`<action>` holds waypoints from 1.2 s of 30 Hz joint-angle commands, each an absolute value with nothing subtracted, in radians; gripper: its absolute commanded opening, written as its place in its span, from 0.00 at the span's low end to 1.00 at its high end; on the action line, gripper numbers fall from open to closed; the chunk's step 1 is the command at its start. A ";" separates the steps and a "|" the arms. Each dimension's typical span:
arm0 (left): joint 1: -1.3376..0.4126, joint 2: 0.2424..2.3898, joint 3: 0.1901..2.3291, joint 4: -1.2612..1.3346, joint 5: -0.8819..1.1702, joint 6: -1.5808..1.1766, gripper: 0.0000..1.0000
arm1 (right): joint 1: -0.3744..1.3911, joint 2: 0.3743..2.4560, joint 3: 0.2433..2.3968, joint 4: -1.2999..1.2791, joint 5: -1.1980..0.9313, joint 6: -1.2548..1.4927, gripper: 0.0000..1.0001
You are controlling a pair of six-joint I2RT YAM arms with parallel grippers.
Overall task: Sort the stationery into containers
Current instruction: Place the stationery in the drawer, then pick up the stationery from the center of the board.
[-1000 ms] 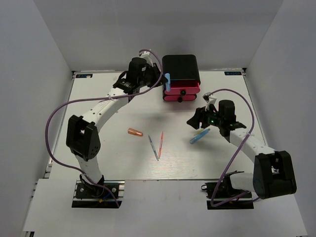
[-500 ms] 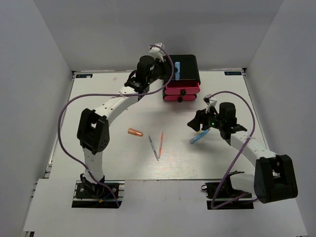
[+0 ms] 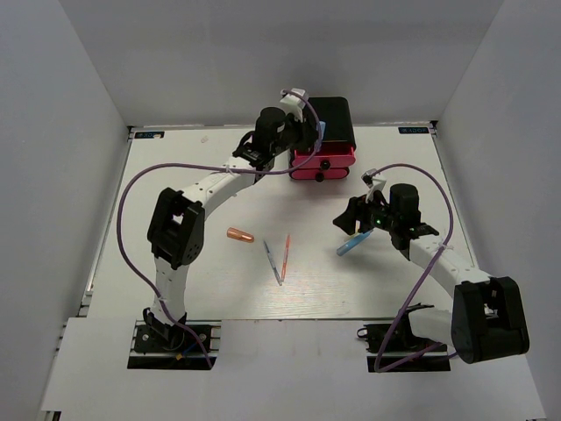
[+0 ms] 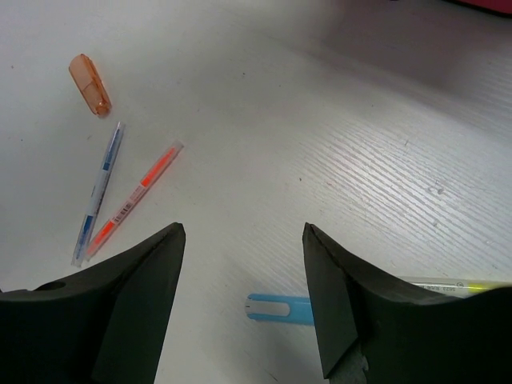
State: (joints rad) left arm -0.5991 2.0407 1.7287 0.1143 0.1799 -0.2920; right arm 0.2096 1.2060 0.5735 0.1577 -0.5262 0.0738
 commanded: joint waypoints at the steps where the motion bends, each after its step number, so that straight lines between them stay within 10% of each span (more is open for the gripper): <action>1: -0.615 2.010 1.726 0.140 0.178 -0.256 0.00 | 0.201 1.183 0.565 0.204 -0.523 0.061 0.67; 27: -0.634 1.982 1.698 0.080 0.127 -0.225 0.44 | 0.204 1.183 0.569 0.207 -0.517 0.057 0.73; 31: -0.634 1.910 1.678 0.091 0.115 -0.225 0.41 | 0.201 1.177 0.571 0.206 -0.522 0.045 0.73; 36: -0.623 1.758 1.600 -0.124 -0.021 -0.424 0.03 | 0.206 1.169 0.572 0.186 -0.555 0.005 0.58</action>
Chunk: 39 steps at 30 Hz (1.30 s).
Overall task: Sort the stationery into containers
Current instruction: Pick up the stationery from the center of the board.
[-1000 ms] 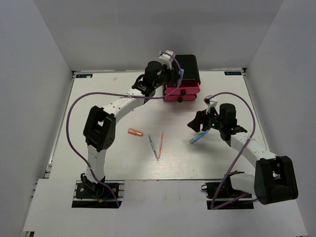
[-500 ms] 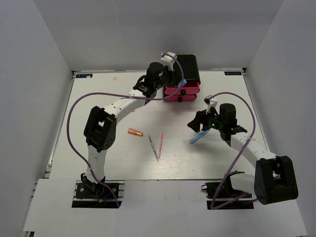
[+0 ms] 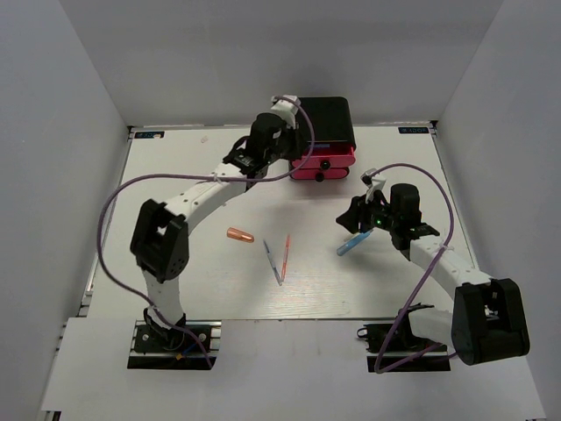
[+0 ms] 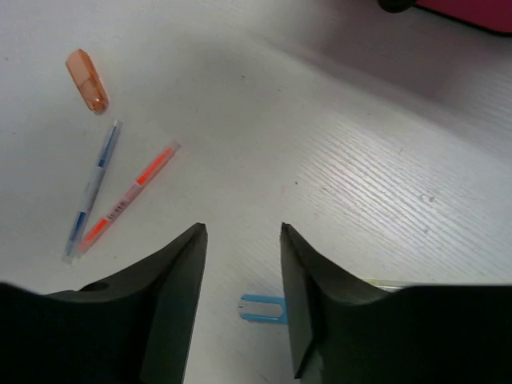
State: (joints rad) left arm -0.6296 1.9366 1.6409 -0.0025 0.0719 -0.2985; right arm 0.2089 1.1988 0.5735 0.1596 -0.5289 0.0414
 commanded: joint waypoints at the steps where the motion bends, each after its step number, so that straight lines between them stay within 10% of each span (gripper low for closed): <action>1: -0.623 1.725 1.571 -0.165 -0.050 -0.469 0.01 | 0.204 1.167 0.572 0.181 -0.564 -0.033 0.44; 4: -0.612 1.565 1.427 -0.333 -0.176 -0.668 0.00 | 0.206 1.166 0.572 0.166 -0.583 -0.083 0.12; 6: -0.612 1.456 1.312 -0.464 -0.257 -0.871 0.23 | 0.206 1.170 0.574 0.152 -0.574 -0.112 0.09; 11: -0.612 1.381 1.140 -0.762 -0.298 -1.309 0.62 | 0.209 1.192 0.594 0.118 -0.528 -0.173 0.55; 16: -0.603 1.439 1.120 -0.874 -0.307 -1.514 0.82 | 0.209 1.195 0.600 0.097 -0.512 -0.186 0.58; 35: -0.469 1.821 1.250 -0.874 -0.232 -1.526 0.76 | 0.207 1.127 0.552 0.087 -0.469 -0.179 0.58; 39: -0.449 1.867 1.270 -0.884 -0.210 -1.508 0.56 | 0.207 1.126 0.552 0.089 -0.471 -0.176 0.58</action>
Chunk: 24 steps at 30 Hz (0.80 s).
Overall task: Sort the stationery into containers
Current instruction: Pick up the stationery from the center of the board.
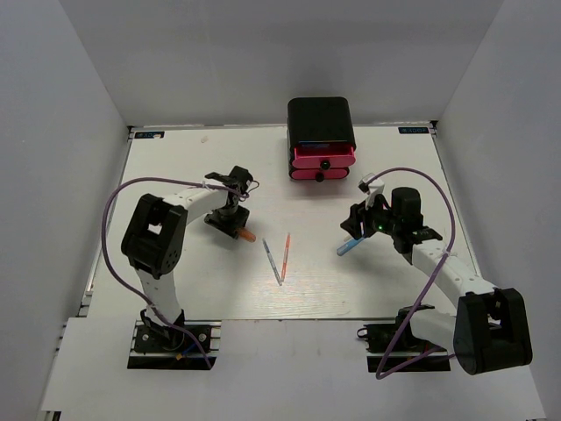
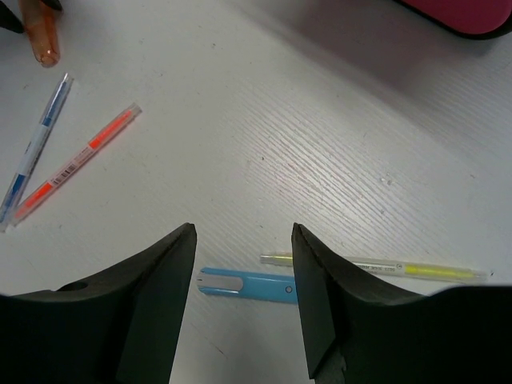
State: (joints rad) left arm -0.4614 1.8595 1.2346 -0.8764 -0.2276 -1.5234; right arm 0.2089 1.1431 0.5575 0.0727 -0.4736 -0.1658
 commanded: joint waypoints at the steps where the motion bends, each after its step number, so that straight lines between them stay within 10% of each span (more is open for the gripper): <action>1: -0.449 1.867 1.270 -0.884 -0.210 -1.508 0.51 | 0.204 1.124 0.552 0.090 -0.469 -0.178 0.58; 15: -0.471 1.801 1.402 -0.770 -0.181 -1.157 0.14 | 0.207 1.127 0.540 0.098 -0.485 -0.182 0.60; 24: -0.480 1.663 1.367 -0.027 0.213 -0.644 0.00 | 0.207 1.134 0.546 0.109 -0.531 -0.213 0.52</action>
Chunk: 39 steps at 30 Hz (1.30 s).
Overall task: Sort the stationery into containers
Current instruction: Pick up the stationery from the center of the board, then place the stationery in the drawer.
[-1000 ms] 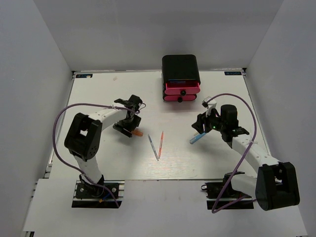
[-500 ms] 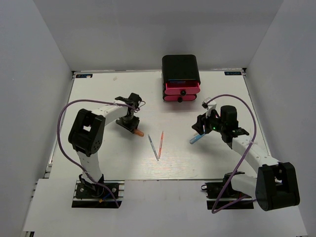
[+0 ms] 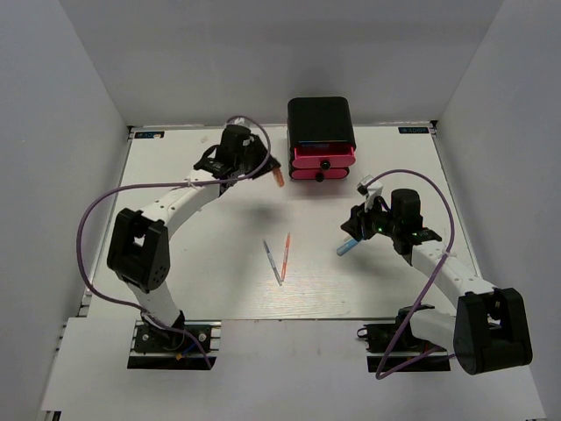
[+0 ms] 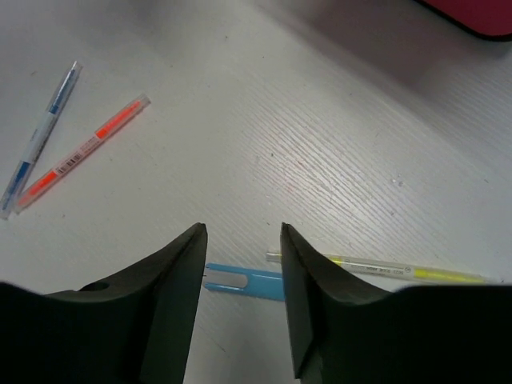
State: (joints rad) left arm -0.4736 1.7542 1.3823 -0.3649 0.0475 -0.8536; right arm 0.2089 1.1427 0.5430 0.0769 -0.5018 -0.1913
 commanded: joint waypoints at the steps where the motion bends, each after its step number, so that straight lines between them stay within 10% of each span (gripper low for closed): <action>1: -0.480 1.663 1.353 0.032 0.233 -0.632 0.00 | 0.206 1.137 0.546 0.107 -0.534 -0.213 0.46; 9: -0.502 1.767 1.486 0.302 0.276 -0.614 0.00 | 0.206 1.134 0.541 0.107 -0.545 -0.213 0.30; 33: -0.672 2.068 1.718 0.295 -0.060 -0.364 0.00 | 0.203 1.106 0.538 0.106 -0.543 -0.199 0.34; 39: -0.681 2.059 1.698 0.261 -0.093 -0.331 0.23 | 0.204 1.114 0.546 0.109 -0.538 -0.207 0.47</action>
